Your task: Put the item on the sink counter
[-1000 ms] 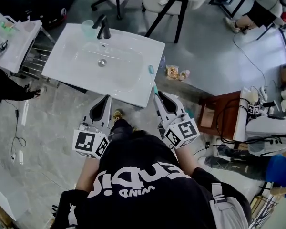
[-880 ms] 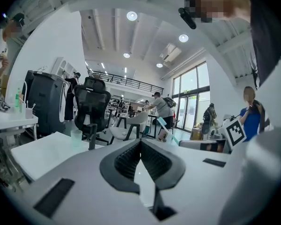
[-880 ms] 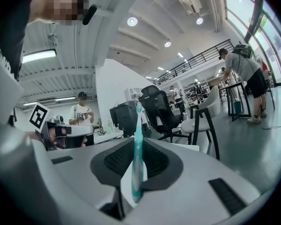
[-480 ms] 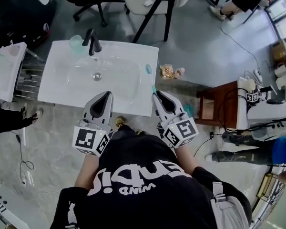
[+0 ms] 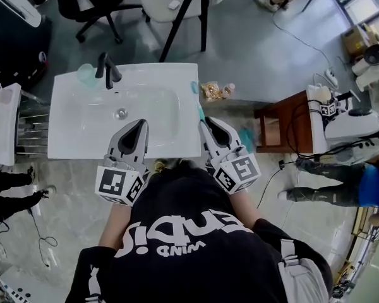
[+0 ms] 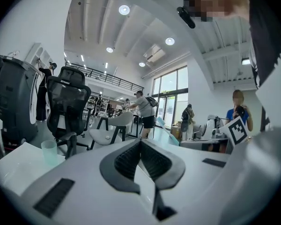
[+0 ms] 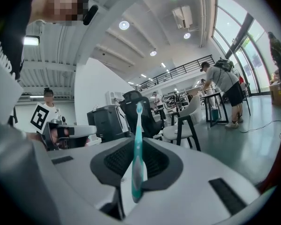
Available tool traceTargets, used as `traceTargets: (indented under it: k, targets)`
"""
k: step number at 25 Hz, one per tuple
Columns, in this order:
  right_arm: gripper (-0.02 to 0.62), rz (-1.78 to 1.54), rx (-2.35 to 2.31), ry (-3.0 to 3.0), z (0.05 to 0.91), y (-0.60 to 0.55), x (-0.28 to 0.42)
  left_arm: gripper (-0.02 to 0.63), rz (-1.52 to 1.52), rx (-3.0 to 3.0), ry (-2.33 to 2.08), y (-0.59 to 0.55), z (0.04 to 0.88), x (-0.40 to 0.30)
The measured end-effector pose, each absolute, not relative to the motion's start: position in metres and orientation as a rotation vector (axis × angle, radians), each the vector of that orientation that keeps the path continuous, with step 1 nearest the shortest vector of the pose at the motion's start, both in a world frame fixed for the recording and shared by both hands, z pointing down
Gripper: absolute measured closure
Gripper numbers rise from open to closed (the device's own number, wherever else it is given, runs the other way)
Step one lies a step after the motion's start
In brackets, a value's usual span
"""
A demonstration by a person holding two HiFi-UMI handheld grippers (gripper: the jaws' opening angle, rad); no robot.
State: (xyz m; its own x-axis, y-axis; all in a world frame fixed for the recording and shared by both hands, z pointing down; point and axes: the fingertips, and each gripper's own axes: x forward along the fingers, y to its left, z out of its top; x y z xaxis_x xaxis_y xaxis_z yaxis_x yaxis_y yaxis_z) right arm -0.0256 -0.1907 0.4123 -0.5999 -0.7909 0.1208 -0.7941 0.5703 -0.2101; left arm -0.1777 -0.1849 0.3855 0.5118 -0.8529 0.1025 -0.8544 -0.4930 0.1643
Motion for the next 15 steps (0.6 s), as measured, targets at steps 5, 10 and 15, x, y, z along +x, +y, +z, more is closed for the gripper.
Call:
traceTargets:
  k: [5, 10, 15]
  targets:
    - [0.528, 0.372, 1.422, -2.765, 0.407, -0.205, -0.019, 0.586, 0.025, 2.571, -1.439, -0.199, 0.385, -0.171]
    - [0.528, 0.371, 1.414, -2.777, 0.404, -0.214, -0.017, 0.586, 0.009, 2.561, -1.444, -0.208, 0.383, -0.169]
    - [0.528, 0.359, 1.402, -2.796, 0.4, -0.219, -0.018, 0.586, 0.005, 2.579, -1.429, -0.212, 0.381, -0.159]
